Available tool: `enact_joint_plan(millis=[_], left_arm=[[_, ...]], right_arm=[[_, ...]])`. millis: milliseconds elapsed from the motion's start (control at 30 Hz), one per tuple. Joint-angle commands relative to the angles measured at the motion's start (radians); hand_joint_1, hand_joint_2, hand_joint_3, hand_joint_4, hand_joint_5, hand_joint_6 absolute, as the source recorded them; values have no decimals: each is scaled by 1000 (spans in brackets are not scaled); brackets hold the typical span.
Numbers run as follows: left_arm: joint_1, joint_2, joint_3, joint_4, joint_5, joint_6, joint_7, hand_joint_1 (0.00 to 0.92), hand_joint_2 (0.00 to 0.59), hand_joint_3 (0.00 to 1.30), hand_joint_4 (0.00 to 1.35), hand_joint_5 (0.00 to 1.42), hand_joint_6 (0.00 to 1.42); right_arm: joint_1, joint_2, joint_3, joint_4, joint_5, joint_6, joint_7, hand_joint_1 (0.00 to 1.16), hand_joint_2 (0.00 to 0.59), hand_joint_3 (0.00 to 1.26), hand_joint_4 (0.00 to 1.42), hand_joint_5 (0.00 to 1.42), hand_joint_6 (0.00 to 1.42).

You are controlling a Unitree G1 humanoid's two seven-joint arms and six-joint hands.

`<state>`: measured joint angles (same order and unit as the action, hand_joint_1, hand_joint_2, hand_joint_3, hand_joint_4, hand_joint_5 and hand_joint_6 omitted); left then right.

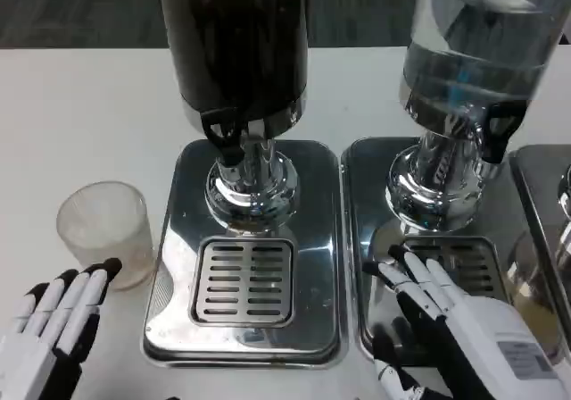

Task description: Grasp the cup under the faucet to collect the drink, then remove the cup.

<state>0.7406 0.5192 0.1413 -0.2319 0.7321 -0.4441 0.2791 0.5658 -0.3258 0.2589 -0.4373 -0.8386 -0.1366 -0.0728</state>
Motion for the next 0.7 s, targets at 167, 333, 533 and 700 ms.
enact_joint_plan(millis=[167, 333, 533, 700], left_arm=[[-7, -12, 36, 50, -68, -53, 11, 0, 21, 0, 0, 0, 0], [-25, -12, 62, 83, -99, -73, 9, 0, 18, 0, 0, 0, 0], [-43, -19, 96, 104, -116, -87, 15, 0, 16, 0, 0, 0, 0], [-60, -24, 119, 120, -133, -77, 9, 0, 16, 0, 0, 0, 0]], right_arm=[[1, 18, 18, 6, 4, -8, -18, 541, 543, 128, 0, 0, 113], [4, 33, 30, 7, 0, 1, -21, 537, 548, 128, 0, 0, 115], [-3, 48, 36, 13, -2, 0, -19, 533, 550, 128, 0, 0, 123], [-8, 52, 39, 18, 4, 1, -18, 530, 551, 128, 0, 0, 126]])
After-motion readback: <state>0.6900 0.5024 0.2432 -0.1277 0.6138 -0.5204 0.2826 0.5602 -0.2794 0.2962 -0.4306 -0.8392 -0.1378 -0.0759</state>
